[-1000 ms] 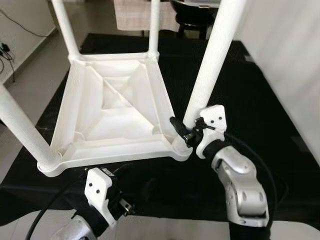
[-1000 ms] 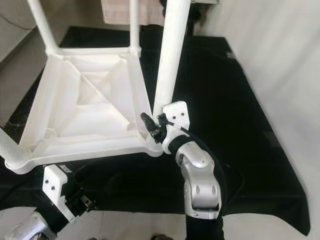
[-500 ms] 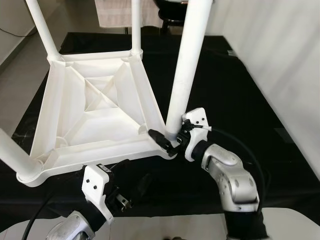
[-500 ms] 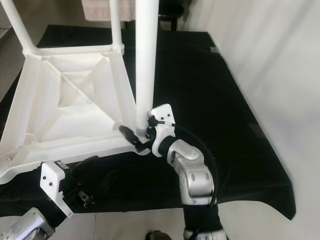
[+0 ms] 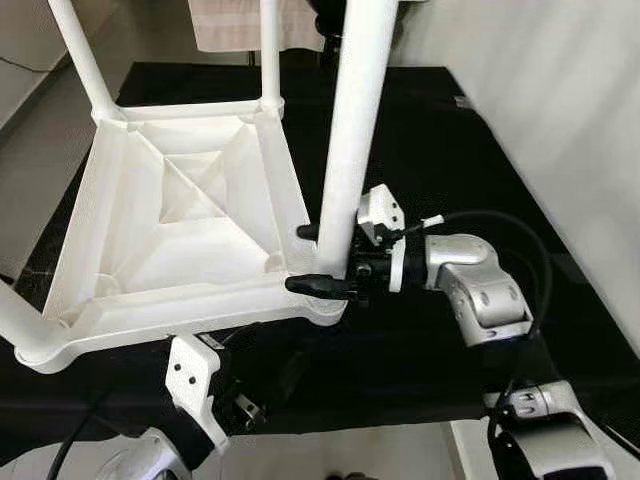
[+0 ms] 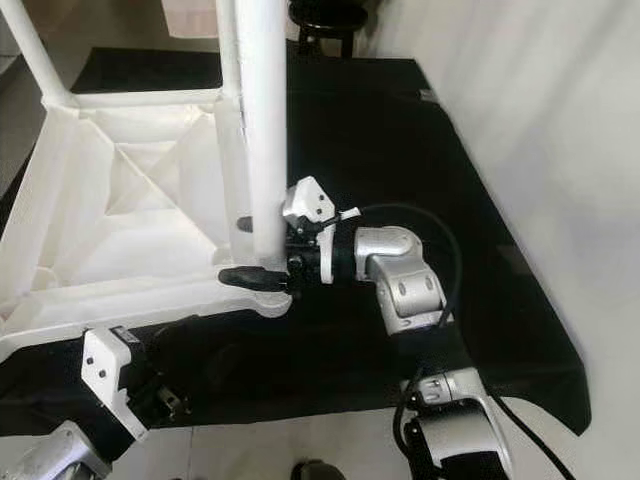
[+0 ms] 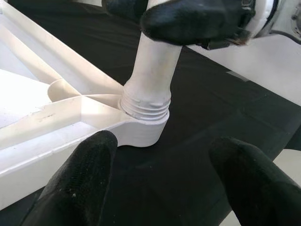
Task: Building children table
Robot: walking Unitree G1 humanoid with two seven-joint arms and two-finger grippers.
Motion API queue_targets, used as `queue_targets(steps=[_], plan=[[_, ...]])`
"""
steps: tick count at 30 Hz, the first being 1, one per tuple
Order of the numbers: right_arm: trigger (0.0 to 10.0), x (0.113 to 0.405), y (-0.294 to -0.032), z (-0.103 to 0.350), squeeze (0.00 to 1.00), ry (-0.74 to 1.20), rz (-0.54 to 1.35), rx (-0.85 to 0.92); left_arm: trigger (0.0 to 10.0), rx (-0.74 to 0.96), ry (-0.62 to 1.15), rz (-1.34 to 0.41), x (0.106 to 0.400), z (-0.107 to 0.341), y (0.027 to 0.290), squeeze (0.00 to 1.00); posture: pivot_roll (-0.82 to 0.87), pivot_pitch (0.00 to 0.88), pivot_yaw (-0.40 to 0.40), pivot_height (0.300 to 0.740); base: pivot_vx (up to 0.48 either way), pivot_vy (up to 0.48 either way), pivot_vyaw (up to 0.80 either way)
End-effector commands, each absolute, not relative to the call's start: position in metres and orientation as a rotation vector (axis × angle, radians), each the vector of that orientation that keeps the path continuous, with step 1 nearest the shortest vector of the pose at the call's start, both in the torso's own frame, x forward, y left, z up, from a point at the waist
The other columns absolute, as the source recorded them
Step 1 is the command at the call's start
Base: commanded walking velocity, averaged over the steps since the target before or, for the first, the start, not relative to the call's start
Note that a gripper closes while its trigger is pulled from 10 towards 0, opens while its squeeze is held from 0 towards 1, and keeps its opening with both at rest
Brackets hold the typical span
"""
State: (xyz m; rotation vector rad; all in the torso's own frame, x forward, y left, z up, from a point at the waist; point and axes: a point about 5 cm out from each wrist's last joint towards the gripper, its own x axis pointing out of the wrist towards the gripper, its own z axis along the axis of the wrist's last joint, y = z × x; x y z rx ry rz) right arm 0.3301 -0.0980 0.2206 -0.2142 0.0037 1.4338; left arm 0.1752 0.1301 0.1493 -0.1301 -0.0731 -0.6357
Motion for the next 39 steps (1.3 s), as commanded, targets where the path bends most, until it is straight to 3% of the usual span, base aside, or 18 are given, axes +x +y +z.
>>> queue_targets(steps=[1,14,15,17,18,19,22,29,30,31,35,36,39], plan=[[0.0,0.331,-0.095,0.22,0.0,0.022,1.505,-0.238,10.0,-0.126,-0.059,-0.643,0.171,0.149,0.129,0.0,-0.11,0.194,-0.088,0.74,0.0,0.0,0.0],[0.0,0.338,-0.117,0.222,0.0,0.026,1.527,-0.296,10.0,-0.13,-0.057,-0.643,0.17,0.149,0.128,0.0,-0.13,0.196,-0.094,0.74,0.0,0.0,0.0],[0.0,0.332,-0.123,0.22,0.0,0.016,1.457,-0.29,10.0,-0.131,-0.057,-0.643,0.17,0.149,0.128,0.0,-0.14,0.19,-0.108,0.74,0.0,0.0,0.0],[0.0,0.328,-0.121,0.197,0.0,0.066,0.952,-0.121,10.0,-0.131,-0.06,-0.641,0.171,0.149,0.129,0.0,-0.14,0.186,-0.124,0.74,0.0,0.0,0.0],[0.0,0.319,-0.129,0.172,0.0,0.143,0.569,-0.105,10.0,-0.129,-0.063,-0.637,0.172,0.149,0.131,0.0,-0.16,0.183,-0.116,0.74,0.0,0.0,0.0],[0.0,0.309,-0.138,0.156,0.0,0.198,0.31,-0.113,10.0,-0.128,-0.064,-0.634,0.172,0.148,0.132,0.0,-0.16,0.183,-0.116,0.74,0.0,0.0,0.0],[0.0,0.285,-0.126,0.136,0.0,0.234,0.319,-0.138,10.0,-0.124,-0.066,-0.63,0.175,0.148,0.133,0.0,-0.17,0.166,-0.093,0.74,0.0,0.0,0.0],[0.0,0.296,-0.117,0.139,0.0,0.205,0.454,-0.145,10.0,-0.122,-0.062,-0.641,0.179,0.145,0.132,0.0,-0.16,0.139,-0.115,0.74,0.0,0.0,0.0],[2.3,0.294,-0.114,0.14,0.0,0.219,0.461,-0.153,10.0,-0.12,-0.065,-0.64,0.18,0.145,0.132,0.0,-0.16,0.134,-0.119,0.74,0.0,0.0,0.0],[10.0,0.294,-0.111,0.143,0.0,0.213,0.459,-0.133,10.0,-0.118,-0.069,-0.631,0.18,0.144,0.132,0.0,-0.16,0.126,-0.12,0.74,0.0,0.0,0.0],[10.0,0.292,-0.102,0.151,0.0,0.193,0.516,-0.081,10.0,-0.118,-0.076,-0.614,0.181,0.144,0.132,0.0,-0.16,0.12,-0.122,0.74,0.0,0.0,0.0],[10.0,0.294,-0.094,0.16,1.0,0.162,0.613,-0.031,10.0,-0.119,-0.076,-0.613,0.181,0.144,0.132,0.0,-0.16,0.117,-0.126,0.74,0.0,0.0,0.0],[10.0,0.295,-0.088,0.169,1.0,0.131,0.728,0.019,10.0,-0.121,-0.076,-0.616,0.181,0.143,0.131,0.0,-0.16,0.113,-0.125,0.74,0.0,0.0,0.0]])
